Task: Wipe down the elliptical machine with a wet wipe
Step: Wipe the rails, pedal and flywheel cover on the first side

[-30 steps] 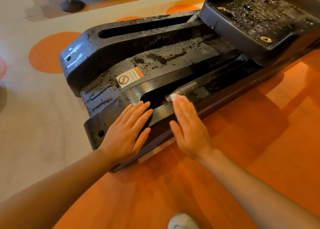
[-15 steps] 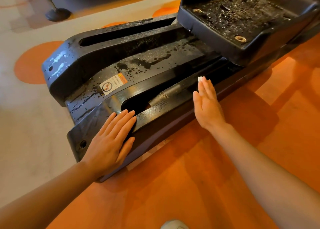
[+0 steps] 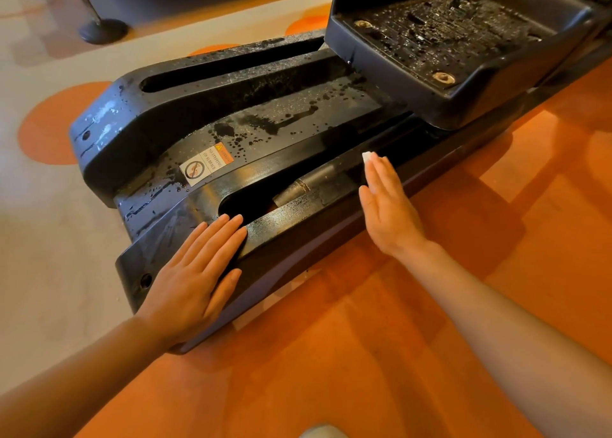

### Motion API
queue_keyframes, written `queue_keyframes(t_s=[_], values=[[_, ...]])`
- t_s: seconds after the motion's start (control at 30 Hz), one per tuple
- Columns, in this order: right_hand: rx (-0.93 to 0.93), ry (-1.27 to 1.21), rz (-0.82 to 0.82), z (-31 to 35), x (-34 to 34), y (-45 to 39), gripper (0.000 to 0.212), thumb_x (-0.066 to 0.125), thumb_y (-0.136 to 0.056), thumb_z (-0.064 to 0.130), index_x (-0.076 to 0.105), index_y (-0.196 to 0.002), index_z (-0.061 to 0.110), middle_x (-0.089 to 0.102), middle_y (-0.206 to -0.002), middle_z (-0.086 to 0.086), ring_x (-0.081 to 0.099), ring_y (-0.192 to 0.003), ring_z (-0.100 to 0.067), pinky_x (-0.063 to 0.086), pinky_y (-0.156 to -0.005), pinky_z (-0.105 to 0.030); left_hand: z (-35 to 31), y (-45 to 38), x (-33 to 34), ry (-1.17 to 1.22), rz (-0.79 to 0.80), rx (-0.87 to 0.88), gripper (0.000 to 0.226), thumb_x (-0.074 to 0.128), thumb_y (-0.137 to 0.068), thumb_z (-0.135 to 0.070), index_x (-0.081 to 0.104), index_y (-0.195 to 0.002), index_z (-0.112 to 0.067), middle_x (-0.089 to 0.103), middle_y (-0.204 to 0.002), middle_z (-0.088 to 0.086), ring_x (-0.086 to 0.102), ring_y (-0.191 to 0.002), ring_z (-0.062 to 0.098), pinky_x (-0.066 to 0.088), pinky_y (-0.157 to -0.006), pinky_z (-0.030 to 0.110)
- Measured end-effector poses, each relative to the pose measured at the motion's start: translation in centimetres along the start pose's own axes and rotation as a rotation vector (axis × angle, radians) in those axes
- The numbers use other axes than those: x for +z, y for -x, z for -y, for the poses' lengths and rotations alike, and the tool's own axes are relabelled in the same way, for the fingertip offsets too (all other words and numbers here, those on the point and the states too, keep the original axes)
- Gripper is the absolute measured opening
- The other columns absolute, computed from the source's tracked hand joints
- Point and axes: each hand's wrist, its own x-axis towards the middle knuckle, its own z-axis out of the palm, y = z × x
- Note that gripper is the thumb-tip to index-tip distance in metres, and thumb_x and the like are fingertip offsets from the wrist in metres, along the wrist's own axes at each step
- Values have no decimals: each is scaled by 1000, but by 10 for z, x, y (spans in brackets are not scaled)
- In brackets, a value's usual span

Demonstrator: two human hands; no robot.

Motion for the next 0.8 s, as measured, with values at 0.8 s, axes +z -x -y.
queue_keyframes(t_s=[0.8], values=[[-653,-78,223,91,24,2,40,54,-97,4,54,-138,7,54,-139,-8,45,-134,-18,44,-107,-36,44,44,-27,-141,168,-38,55,21,-108,-43,12,-158,-24,22,-163,7,16,-151,22,20,-120,44]])
